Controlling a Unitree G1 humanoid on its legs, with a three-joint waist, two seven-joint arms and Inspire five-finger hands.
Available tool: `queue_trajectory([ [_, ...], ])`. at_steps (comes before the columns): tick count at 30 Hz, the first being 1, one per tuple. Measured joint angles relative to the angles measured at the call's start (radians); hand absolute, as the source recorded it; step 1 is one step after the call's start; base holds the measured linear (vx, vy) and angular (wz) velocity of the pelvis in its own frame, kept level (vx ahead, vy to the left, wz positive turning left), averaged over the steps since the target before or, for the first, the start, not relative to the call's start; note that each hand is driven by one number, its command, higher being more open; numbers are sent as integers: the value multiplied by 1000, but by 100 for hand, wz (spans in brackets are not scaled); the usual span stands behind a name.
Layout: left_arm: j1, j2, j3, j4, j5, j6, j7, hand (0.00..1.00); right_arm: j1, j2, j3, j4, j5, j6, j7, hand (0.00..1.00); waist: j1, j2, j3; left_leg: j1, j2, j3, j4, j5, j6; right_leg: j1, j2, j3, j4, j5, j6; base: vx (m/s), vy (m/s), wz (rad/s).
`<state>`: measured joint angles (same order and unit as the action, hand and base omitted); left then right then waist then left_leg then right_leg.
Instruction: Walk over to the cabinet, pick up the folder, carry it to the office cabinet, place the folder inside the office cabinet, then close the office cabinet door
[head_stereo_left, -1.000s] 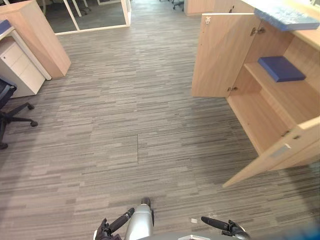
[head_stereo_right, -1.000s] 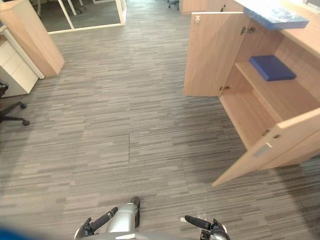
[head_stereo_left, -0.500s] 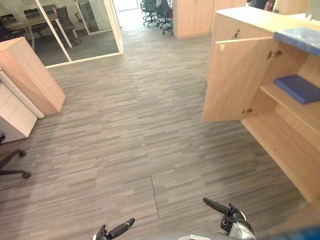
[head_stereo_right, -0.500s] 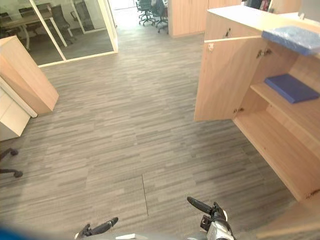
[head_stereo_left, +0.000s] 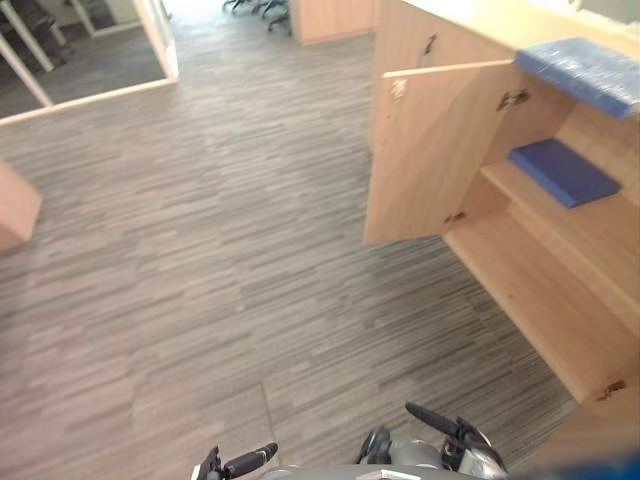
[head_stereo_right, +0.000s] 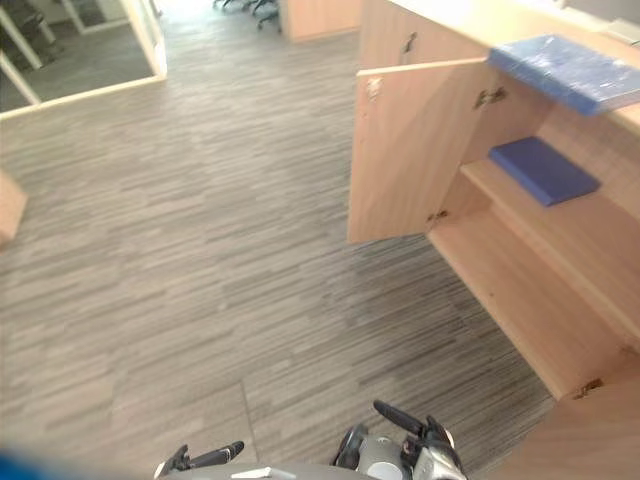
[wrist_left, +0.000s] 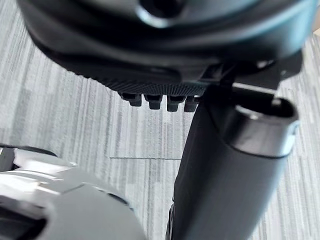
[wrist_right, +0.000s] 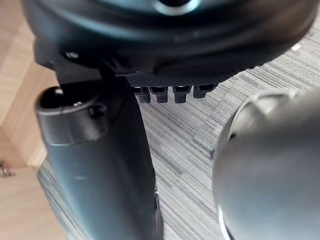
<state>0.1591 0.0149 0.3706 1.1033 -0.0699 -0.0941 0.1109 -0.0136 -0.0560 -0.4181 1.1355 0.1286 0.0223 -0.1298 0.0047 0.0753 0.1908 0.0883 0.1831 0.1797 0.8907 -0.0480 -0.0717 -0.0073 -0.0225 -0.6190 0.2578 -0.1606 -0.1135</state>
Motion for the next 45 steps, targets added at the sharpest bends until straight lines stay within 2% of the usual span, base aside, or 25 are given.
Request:
queue_trajectory([
  [2,-7,0,49,-4,-21,-7,-16,100,4,-9,-1,22,1,-1,1,100,7,-14,10,-87,37,6,213,-44,3,74,32,79,-28,-23,-4,477,19,-116],
  [4,-9,3,52,-28,-21,-15,-27,100,6,-17,0,49,1,0,2,100,22,-38,18,-140,36,26,250,-99,21,147,36,162,-81,-23,5,467,40,-119],
  [7,-12,-22,79,-66,-21,-17,-38,100,-5,-32,0,88,1,4,5,100,39,-33,21,-240,15,-11,127,-185,16,225,33,305,-136,-7,41,433,155,-151],
  [9,-14,-19,79,-81,-20,-18,-40,100,-13,-23,-4,97,1,4,10,100,43,-44,28,-290,-55,-164,-125,-215,7,258,0,398,-145,-24,76,318,252,-133],
  [13,-11,-20,77,-75,-18,-13,-22,100,0,-16,-30,82,3,2,13,100,43,-37,18,-310,-119,-468,-515,-154,-1,268,-47,492,-128,-87,160,366,356,-84],
  [14,-6,-24,78,-69,-24,-10,-19,100,17,-16,-38,71,10,-2,12,100,46,-25,5,-312,-123,-487,-518,-23,-72,274,-61,514,-107,-113,198,456,449,-58],
  [15,-9,-1,75,-56,-20,-6,-17,100,23,7,-44,68,12,-3,14,100,54,-68,-4,-314,-155,-435,-474,-58,-72,267,-111,530,-82,-118,225,449,442,-63],
  [17,3,7,84,-46,-18,-1,-9,100,30,43,-66,53,22,-6,24,100,67,-92,-30,-305,-175,-358,-433,-122,-31,210,-171,566,14,-102,245,458,471,-98],
  [18,18,7,86,-46,-17,-1,-9,100,31,46,-72,43,29,-4,33,100,75,-96,-38,-269,-193,-294,-435,-150,3,139,-217,607,169,-102,244,456,521,-119],
  [19,22,8,86,-47,-17,-1,-8,100,32,46,-72,30,29,-5,34,100,77,-100,-39,-245,-207,-264,-441,-159,19,89,-241,628,276,-91,228,387,499,-118],
  [21,26,11,82,-45,-17,0,-9,100,43,43,-74,-9,28,-5,38,100,75,-97,-32,-163,-257,-179,-475,-169,55,-77,-328,673,607,2,75,232,333,-88],
  [22,26,13,77,-40,-16,-1,-9,100,41,31,-75,-22,30,-8,40,100,64,-102,-24,-93,-280,-138,-507,-168,69,-143,-387,625,781,15,-11,199,321,-68],
  [23,27,11,70,-31,-8,0,-10,100,36,15,-80,-29,28,-8,39,100,42,-76,-13,-20,-282,-116,-554,-167,81,-163,-431,517,868,4,-43,185,308,-56],
  [24,28,10,65,-28,0,0,-11,100,37,14,-80,-29,28,-10,38,100,39,-69,-17,12,-279,-110,-581,-166,86,-168,-446,457,883,0,-43,168,251,-53],
  [26,13,10,62,-28,5,0,-11,100,34,4,-76,-24,26,-12,43,100,37,-54,-22,73,-251,-68,-651,-173,106,-192,-416,314,818,-29,13,151,129,-64],
  [28,5,11,40,-27,4,3,-10,100,6,3,-68,-12,25,-14,48,100,35,-46,-1,107,-213,-20,-682,-174,103,-198,-325,246,609,-72,109,156,-4,-80],
  [31,-20,12,25,-19,4,6,-11,100,-5,12,-66,-10,25,-13,48,100,21,-44,6,109,-169,3,-693,-194,74,-206,-226,230,361,-60,146,181,-117,-38],
  [32,-25,15,24,-20,4,4,-14,100,1,18,-63,-9,24,-13,47,100,20,-53,6,114,-164,5,-696,-210,58,-187,-214,227,261,-25,142,191,-194,-13],
  [33,-28,6,26,-17,4,3,-10,100,3,15,-71,-10,28,-9,52,100,17,-49,9,135,-144,2,-694,-237,50,-172,-195,213,251,7,93,264,-256,-7],
  [35,-27,-24,28,-20,4,3,-12,100,20,3,-71,-25,24,-10,52,100,15,-13,-13,146,-100,-1,-714,-246,35,-160,-147,192,236,-34,96,358,-259,2],
  [37,-27,-32,31,-21,4,2,-13,100,25,5,-71,-34,24,-10,52,100,16,-1,-18,139,-73,-28,-675,-241,31,-140,-113,174,222,-65,84,330,-206,9],
  [39,-28,-32,50,-36,3,3,-12,100,30,19,-67,-33,29,-8,51,100,17,-9,-14,45,-23,-90,-395,-237,27,-55,-63,157,155,-82,69,354,-293,8],
  [41,-22,-33,69,-55,2,3,-16,100,37,16,-29,-33,28,-6,48,100,18,-8,-15,-73,8,-124,-101,-201,-24,3,-28,156,118,-93,56,329,-205,-6],
  [43,-24,-29,69,-57,2,5,-20,100,36,17,-11,-30,29,-4,43,100,18,-13,-13,-161,14,-131,96,-200,-37,68,-4,157,65,-94,54,312,-94,-10],
  [45,-25,-23,68,-61,2,5,-23,100,38,16,24,-29,28,-2,39,100,20,-29,-12,-216,12,-101,137,-205,-31,128,1,164,16,-88,60,326,-51,-13],
])
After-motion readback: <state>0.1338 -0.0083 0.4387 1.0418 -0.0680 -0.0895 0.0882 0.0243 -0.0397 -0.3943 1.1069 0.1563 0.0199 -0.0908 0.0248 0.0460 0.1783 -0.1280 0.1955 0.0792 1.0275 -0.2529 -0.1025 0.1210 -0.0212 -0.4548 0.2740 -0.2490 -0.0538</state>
